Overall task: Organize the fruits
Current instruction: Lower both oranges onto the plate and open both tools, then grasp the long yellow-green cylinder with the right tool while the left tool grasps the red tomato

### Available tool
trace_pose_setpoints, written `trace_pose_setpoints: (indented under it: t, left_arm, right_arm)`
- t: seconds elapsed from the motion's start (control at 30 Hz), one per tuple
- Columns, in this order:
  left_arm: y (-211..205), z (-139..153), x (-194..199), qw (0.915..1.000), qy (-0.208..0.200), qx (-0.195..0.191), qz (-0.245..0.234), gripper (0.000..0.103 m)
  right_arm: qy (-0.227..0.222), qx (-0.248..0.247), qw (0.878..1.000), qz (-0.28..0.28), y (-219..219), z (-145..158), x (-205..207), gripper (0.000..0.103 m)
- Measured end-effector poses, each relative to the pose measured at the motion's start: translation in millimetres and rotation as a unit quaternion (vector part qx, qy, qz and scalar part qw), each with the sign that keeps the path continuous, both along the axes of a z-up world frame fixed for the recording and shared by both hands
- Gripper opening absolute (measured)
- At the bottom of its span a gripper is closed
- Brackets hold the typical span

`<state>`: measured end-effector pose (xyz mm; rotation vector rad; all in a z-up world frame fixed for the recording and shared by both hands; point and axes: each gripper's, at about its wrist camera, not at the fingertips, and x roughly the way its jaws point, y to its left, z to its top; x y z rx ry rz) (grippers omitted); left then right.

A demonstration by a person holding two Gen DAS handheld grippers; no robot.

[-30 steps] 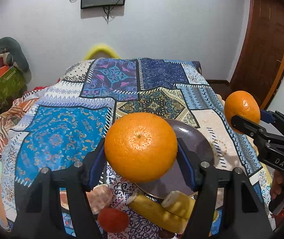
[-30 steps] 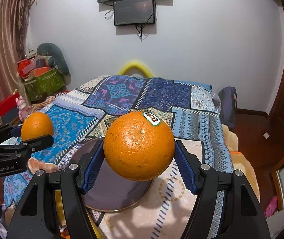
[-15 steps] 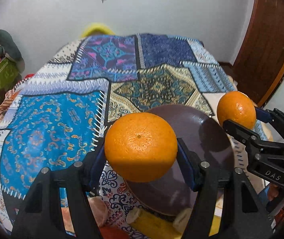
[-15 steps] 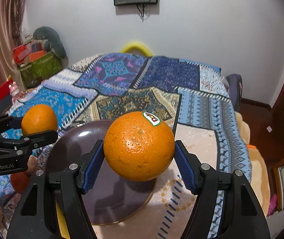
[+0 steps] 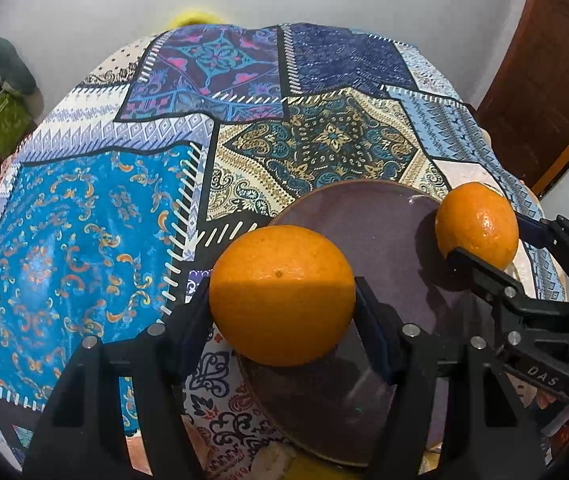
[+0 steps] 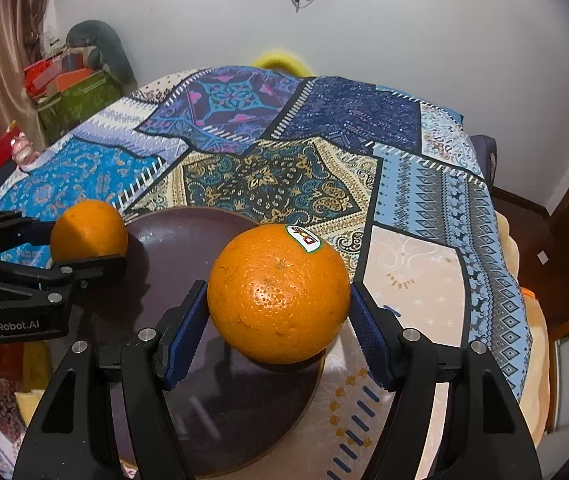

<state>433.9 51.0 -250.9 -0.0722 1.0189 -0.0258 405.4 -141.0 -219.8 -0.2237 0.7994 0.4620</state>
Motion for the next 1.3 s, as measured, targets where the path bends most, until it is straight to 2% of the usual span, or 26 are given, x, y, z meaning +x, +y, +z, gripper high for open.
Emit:
trace_pose_setpoints:
  t: [0.13,0.27,0.33,0.43,0.53,0.63,1.0,1.3]
  left_arm:
    - [-1,0,1,1.0000,0.007,0.003,-0.004,0.066]
    - [-3,1,-1,0.9998,0.010,-0.010,-0.014,0.071]
    - [-4,5,-4,0.9999,0.003,-0.004,-0.011,0.072]
    - [-4,14,-12,0.9999,-0.011,0.006,-0.009,0.073]
    - [0,25,-21,0.9998,-0.020,0.002,-0.003,0.073]
    - [5,38,-35,0.9993,-0.037,0.008,0.003,0.073]
    - [16,83,-96,0.9954,-0.091,0.030,0.011,0.075]
    - [29,106,-149,0.9917,-0.122,0.039,0.015,0.076]
  right_arm:
    - [0.005,-0.007,1.000,0.005,4,-4,1,0.067]
    - [0.010,-0.014,1.000,0.009,6,-5,2,0.067]
    - [0.010,-0.018,1.000,0.009,7,-6,1,0.067]
    - [0.009,-0.011,1.000,0.010,5,-3,-4,0.075]
    - [-0.011,-0.018,1.000,0.008,4,6,-13,0.076]
    - [-0.022,-0.024,0.999,0.005,1,14,-21,0.076]
    - [-0.041,0.003,0.999,-0.002,-9,48,-69,0.076]
    - [-0.053,0.024,0.998,-0.004,-11,66,-113,0.076]
